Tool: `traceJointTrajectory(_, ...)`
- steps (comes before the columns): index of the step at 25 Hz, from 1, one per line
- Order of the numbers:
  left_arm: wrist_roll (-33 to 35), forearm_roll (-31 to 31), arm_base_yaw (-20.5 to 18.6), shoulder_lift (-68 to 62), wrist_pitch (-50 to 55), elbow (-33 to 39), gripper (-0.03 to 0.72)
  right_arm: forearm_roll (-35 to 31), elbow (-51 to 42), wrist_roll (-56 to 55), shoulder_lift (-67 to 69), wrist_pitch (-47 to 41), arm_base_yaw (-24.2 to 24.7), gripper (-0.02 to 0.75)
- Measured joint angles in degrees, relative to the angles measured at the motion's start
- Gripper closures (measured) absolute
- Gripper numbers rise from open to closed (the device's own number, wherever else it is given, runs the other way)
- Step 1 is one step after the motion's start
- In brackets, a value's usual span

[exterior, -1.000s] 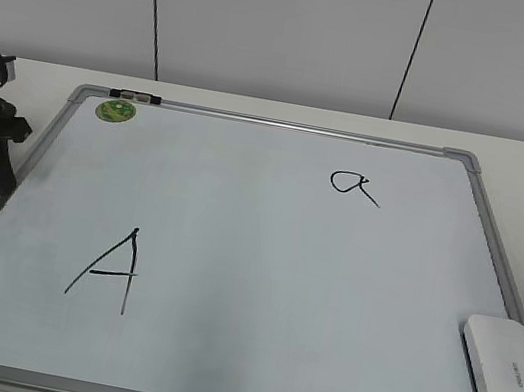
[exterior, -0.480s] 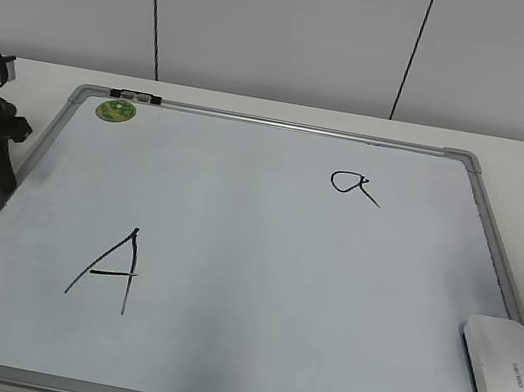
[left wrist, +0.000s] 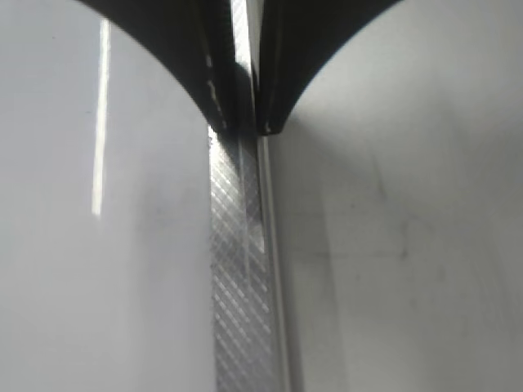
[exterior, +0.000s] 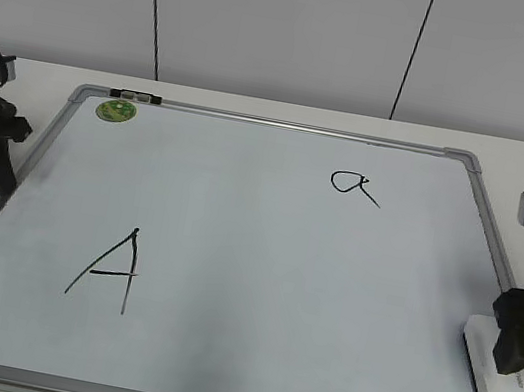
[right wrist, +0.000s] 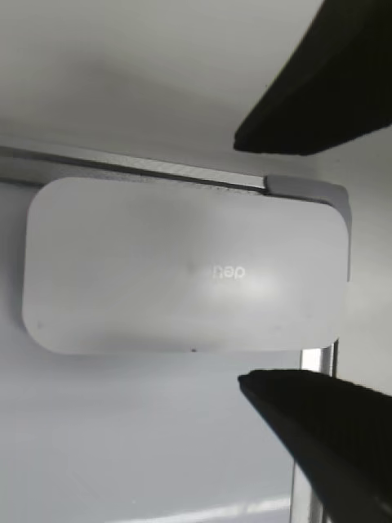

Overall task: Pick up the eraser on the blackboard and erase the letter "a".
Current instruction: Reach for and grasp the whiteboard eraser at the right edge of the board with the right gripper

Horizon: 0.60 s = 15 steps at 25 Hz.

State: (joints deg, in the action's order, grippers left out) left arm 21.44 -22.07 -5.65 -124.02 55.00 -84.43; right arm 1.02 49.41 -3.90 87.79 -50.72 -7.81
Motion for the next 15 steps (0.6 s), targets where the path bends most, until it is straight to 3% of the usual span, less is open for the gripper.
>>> traceJointTrajectory(5, 0.0, 0.0, 0.0, 0.0, 0.0, 0.0, 0.655, 0.0, 0.09, -0.14, 3.34, 1.74, 0.0, 0.09)
traceJointTrajectory(15, 0.0, 0.0, 0.0, 0.0, 0.0, -0.04, 0.655, 0.0, 0.21, -0.14, 7.62, 4.62, 0.0, 0.087)
